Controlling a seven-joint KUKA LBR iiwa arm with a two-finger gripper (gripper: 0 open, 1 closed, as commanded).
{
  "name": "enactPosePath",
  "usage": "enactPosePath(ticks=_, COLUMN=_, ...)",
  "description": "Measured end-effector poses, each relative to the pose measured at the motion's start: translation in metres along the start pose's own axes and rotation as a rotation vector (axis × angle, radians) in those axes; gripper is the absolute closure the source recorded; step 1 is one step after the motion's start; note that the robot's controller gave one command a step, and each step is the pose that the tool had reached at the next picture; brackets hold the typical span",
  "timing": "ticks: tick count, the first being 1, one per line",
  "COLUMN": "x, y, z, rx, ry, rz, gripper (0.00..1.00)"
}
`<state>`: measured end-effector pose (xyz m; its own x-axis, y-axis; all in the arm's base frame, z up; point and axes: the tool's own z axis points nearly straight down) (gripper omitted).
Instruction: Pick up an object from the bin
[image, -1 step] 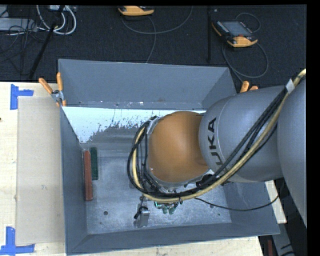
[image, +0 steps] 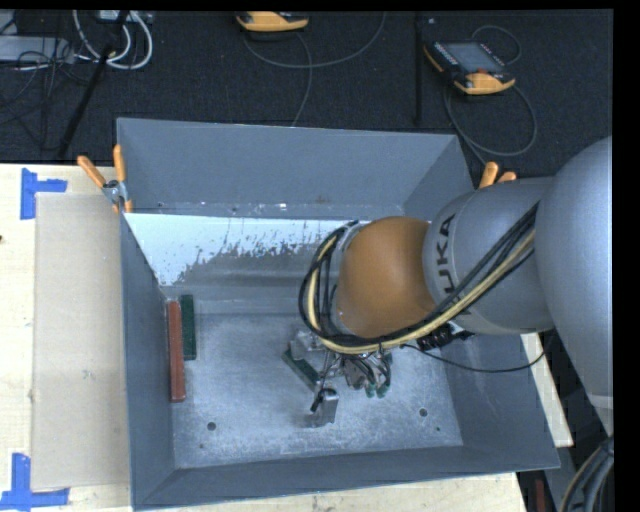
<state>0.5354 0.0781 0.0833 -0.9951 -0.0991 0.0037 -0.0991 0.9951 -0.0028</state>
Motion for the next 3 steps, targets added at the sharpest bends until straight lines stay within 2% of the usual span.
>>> enactPosePath(ticks=1, x=-0.042, y=-0.078, z=0.013, rx=-0.001, ry=-0.008, rz=0.069, gripper=0.00)
enactPosePath(ticks=2, x=-0.043, y=-0.074, z=0.010, rx=-0.004, ry=-0.011, rz=0.067, gripper=1.00)
enactPosePath(ticks=3, x=-0.007, y=-0.081, z=0.003, rx=-0.003, ry=-0.003, rz=-0.169, gripper=1.00)
